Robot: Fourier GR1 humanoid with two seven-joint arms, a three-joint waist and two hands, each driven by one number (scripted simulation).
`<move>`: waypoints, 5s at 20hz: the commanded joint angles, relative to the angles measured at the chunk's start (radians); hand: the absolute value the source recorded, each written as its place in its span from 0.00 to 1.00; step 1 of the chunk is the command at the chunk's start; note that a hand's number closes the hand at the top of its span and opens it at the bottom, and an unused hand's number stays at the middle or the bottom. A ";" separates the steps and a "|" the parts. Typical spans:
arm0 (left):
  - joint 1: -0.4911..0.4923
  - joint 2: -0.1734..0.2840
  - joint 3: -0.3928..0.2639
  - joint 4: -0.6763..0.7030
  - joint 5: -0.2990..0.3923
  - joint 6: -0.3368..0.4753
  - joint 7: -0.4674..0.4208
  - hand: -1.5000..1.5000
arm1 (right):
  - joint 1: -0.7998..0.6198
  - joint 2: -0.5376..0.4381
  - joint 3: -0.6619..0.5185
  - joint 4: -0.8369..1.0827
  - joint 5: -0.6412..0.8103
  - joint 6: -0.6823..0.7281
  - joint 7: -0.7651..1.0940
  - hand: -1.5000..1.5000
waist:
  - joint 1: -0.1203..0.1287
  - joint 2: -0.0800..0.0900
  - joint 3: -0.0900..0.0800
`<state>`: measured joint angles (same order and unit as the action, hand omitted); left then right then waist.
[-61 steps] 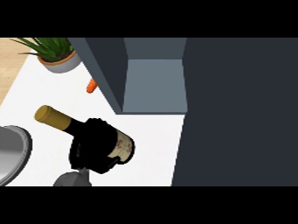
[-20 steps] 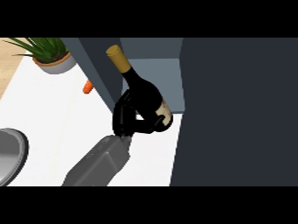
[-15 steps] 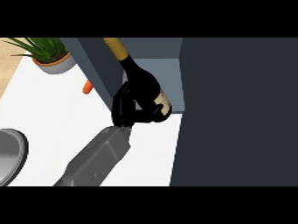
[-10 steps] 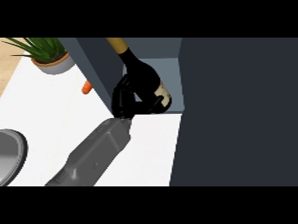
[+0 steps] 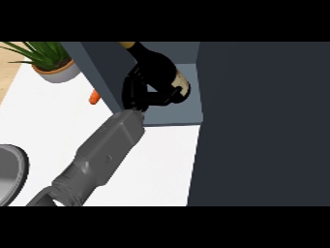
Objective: Pick up the wine, place it into the cabinet and close the cabinet
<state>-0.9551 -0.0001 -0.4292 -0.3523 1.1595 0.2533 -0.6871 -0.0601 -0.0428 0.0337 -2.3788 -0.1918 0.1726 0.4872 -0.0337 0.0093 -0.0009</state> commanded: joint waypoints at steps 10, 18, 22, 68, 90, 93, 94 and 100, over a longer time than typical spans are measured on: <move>-0.109 0.000 -0.012 0.126 0.034 0.024 0.071 1.00 | 0.017 0.010 0.060 -0.004 0.026 0.019 -0.032 0.00 | -0.050 0.013 0.000; -0.071 0.000 -0.063 0.058 0.108 0.082 0.037 1.00 | -0.010 0.004 0.024 0.074 -0.009 0.042 -0.081 0.00 | -0.075 0.016 0.000; -0.022 0.000 -0.115 0.020 0.133 0.071 0.020 1.00 | -0.009 0.020 0.053 0.062 0.013 0.030 -0.080 0.00 | -0.082 0.016 0.000; -0.081 0.000 -0.407 -0.081 0.382 0.282 -0.197 0.00 | -0.032 0.009 0.043 0.094 -0.001 0.035 -0.083 0.00 | -0.068 0.014 0.001; 0.103 0.000 -0.550 -0.291 0.362 0.284 -0.320 0.00 | -0.013 0.033 0.086 0.007 0.059 -0.043 0.012 0.00 | 0.011 -0.008 0.001; 0.108 0.000 -0.505 -0.309 0.281 0.266 -0.269 0.00 | 0.007 0.020 0.070 -0.016 0.050 -0.033 0.008 0.00 | 0.028 -0.011 0.001; 0.119 0.000 -0.508 -0.318 0.289 0.278 -0.266 0.00 | -0.077 -0.012 -0.009 0.065 -0.004 -0.014 0.001 0.00 | 0.025 -0.008 0.001; 0.190 0.041 -0.460 -0.427 0.166 0.274 -0.239 0.00 | 0.017 -0.015 0.005 0.051 0.000 0.026 -0.058 0.00 | 0.032 -0.010 0.001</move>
<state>-0.8075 0.0279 -0.9135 -0.7397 1.3949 0.5345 -0.9338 -0.0886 -0.0456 0.0557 -2.3586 -0.1792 0.1518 0.4988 -0.0056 -0.0009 -0.0001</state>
